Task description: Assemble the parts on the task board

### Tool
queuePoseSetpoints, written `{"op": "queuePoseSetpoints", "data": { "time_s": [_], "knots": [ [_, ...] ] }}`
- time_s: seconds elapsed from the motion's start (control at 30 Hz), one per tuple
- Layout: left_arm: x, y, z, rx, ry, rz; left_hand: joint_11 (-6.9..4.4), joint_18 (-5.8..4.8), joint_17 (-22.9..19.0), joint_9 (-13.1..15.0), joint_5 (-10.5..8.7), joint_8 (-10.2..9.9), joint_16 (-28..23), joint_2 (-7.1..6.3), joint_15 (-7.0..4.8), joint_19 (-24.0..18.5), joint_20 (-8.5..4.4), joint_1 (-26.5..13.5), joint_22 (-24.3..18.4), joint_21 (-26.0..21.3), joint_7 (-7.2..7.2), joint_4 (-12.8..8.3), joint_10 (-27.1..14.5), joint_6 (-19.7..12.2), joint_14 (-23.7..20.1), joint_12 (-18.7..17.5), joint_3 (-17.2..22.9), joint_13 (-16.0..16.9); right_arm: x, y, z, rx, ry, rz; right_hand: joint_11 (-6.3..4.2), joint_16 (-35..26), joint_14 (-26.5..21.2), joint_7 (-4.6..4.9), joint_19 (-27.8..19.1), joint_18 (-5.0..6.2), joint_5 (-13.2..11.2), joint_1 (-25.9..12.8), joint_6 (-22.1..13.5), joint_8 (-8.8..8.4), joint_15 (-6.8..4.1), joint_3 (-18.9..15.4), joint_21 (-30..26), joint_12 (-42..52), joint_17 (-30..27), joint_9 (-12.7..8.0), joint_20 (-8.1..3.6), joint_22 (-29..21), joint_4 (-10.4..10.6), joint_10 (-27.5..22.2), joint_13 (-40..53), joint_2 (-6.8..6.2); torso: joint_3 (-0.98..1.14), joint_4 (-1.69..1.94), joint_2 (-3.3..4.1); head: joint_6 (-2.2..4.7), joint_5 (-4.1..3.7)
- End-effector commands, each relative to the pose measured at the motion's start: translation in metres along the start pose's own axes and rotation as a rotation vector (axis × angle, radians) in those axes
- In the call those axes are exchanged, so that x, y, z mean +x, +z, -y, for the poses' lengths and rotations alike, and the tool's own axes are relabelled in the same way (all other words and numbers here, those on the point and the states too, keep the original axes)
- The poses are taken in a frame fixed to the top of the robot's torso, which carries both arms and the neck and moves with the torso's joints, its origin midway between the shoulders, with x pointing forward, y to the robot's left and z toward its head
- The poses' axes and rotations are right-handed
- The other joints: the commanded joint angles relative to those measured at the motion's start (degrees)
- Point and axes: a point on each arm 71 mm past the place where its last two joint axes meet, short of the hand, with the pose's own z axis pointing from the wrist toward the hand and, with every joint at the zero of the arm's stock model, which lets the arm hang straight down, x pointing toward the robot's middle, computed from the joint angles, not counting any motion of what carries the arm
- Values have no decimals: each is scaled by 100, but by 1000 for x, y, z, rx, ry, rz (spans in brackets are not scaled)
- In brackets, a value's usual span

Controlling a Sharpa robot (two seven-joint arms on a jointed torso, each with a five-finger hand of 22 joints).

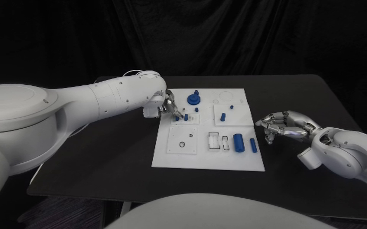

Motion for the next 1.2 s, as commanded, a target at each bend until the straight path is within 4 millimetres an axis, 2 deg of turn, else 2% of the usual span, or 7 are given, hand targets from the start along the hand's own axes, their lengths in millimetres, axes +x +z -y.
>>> {"op": "queuePoseSetpoints", "data": {
  "time_s": [0.03,0.43,0.67,0.77,0.87,1.07,1.2],
  "knots": [
    [6,3,-2,-23,12,-13,77,116,1510,-74,-559,-132,16,-35,52,-39,16,-378,826,-45,81,-1,603,-63,604,-3,-297,1496,1,0,2,20,3,-16,11,36,-29,9,-44,99,-18,0,-27,31,5,31,35,10,-9,-9,-10,6,3,-38,-7,21,3,-3,1,-1,3],
    [6,4,-10,-58,10,-21,121,136,1510,-213,-722,-323,16,200,100,-89,67,-921,805,-144,123,11,603,-43,604,-3,-1420,1496,1,0,3,28,5,-21,12,36,-32,9,-46,99,-23,0,-29,31,6,30,34,10,-10,-9,-10,6,1,-42,-8,17,1,0,1,-1,-4],
    [6,4,-12,-60,5,-15,128,140,1510,-240,-193,-369,16,576,112,-98,80,-990,803,-159,131,12,603,-27,604,-3,-1758,1496,1,-1,3,30,5,-23,12,36,-33,9,-47,99,-23,2,-30,31,6,30,34,10,-11,-10,-10,6,-1,-43,-9,15,2,1,-4,-1,-7],
    [5,4,-12,-44,-4,0,125,141,1510,-240,281,-370,16,764,109,-101,81,-977,803,-161,123,12,603,-8,604,-3,-1860,1496,1,-1,3,30,5,-23,12,36,-33,9,-47,99,-23,2,-30,31,6,30,34,10,-11,-10,-10,6,-1,-43,-9,15,2,0,-3,-1,-4],
    [4,3,-11,-16,-20,27,120,139,1510,-228,336,-345,16,839,107,-96,80,-1013,807,-149,115,17,603,24,604,-3,-1910,1496,1,-1,3,30,5,-23,11,36,-34,8,-47,99,-22,4,-30,31,6,32,34,10,-12,-10,-9,6,-4,-44,-9,14,1,1,0,-1,-7],
    [0,-2,-11,83,-77,135,67,128,1510,-9,-392,23,16,1109,64,-67,46,-1445,825,-80,47,8,603,143,604,-3,-2447,1496,1,-1,3,31,6,-24,11,36,-34,8,-48,99,-22,5,-30,31,6,32,34,10,-12,-10,-9,6,-5,-45,-9,14,1,-1,2,-1,-10],
    [-6,-10,-15,167,-132,256,6,121,1510,396,-219,614,16,1128,14,-52,-1,-1345,833,-37,-27,4,603,44,604,-3,-2829,1496,0,-2,4,29,6,-21,11,36,-34,8,-48,99,-22,5,-30,31,6,32,34,10,-12,-10,-9,6,-5,-45,-9,14,1,0,2,-1,9]
  ]
}}
